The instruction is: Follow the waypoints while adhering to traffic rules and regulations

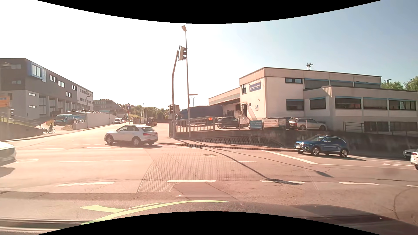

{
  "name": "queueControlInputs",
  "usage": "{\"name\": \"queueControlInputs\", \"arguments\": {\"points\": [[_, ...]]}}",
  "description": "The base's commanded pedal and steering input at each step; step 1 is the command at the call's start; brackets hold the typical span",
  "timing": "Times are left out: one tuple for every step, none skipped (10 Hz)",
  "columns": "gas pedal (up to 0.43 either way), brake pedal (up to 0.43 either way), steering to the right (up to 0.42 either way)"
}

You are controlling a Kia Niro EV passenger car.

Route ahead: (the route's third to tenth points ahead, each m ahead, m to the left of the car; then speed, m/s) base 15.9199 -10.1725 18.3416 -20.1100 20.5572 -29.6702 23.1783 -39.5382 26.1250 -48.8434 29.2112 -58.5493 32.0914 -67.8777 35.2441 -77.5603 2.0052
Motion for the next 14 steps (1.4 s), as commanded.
{"name": "queueControlInputs", "arguments": {"points": [[0.000,0.183,0.240],[0.000,0.189,0.250],[0.000,0.195,0.263],[0.000,0.201,0.273],[0.000,0.201,0.279],[0.000,0.207,0.281],[0.000,0.213,0.281],[0.000,0.220,0.280],[0.000,0.226,0.281],[0.000,0.232,0.280],[0.000,0.238,0.280],[0.000,0.250,0.280],[0.000,0.256,0.281],[0.000,0.256,0.281]]}}
